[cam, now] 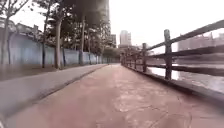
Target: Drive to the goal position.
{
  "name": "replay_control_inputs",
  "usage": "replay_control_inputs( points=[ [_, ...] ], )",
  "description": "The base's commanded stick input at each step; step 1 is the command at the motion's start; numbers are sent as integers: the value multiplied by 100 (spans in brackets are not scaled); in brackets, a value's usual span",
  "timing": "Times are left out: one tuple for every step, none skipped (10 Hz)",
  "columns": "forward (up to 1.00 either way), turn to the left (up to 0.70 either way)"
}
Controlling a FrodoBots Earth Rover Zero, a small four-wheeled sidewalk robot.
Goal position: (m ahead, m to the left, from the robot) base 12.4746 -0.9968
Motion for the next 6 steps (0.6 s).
replay_control_inputs(
  points=[
    [100, 0],
    [100, 0],
    [100, 0],
    [100, 0],
    [100, 0],
    [100, 0]
  ],
)
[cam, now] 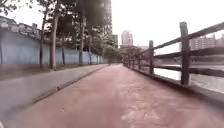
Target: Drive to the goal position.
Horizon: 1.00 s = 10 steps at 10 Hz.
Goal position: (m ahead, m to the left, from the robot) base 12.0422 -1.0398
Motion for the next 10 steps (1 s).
replay_control_inputs(
  points=[
    [100, 0],
    [100, 0],
    [100, 0],
    [100, 0],
    [100, 0],
    [100, 0],
    [100, 0],
    [100, 0],
    [100, 0],
    [100, 0]
  ],
)
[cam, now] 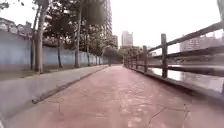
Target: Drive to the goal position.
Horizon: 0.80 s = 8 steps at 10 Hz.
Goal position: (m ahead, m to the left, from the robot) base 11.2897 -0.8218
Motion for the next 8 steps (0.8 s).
replay_control_inputs(
  points=[
    [100, 0],
    [100, 8],
    [100, 27],
    [100, 0],
    [100, 0],
    [100, 0],
    [100, 0],
    [100, 0]
  ],
)
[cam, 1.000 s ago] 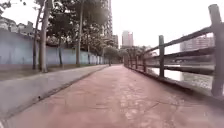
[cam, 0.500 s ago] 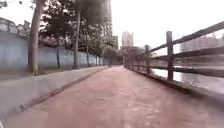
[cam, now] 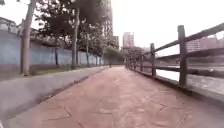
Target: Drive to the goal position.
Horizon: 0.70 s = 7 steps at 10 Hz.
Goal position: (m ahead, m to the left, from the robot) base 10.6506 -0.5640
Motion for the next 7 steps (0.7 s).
replay_control_inputs(
  points=[
    [100, 0],
    [100, 0],
    [100, 0],
    [100, 0],
    [100, 0],
    [100, 0],
    [100, 0]
  ],
)
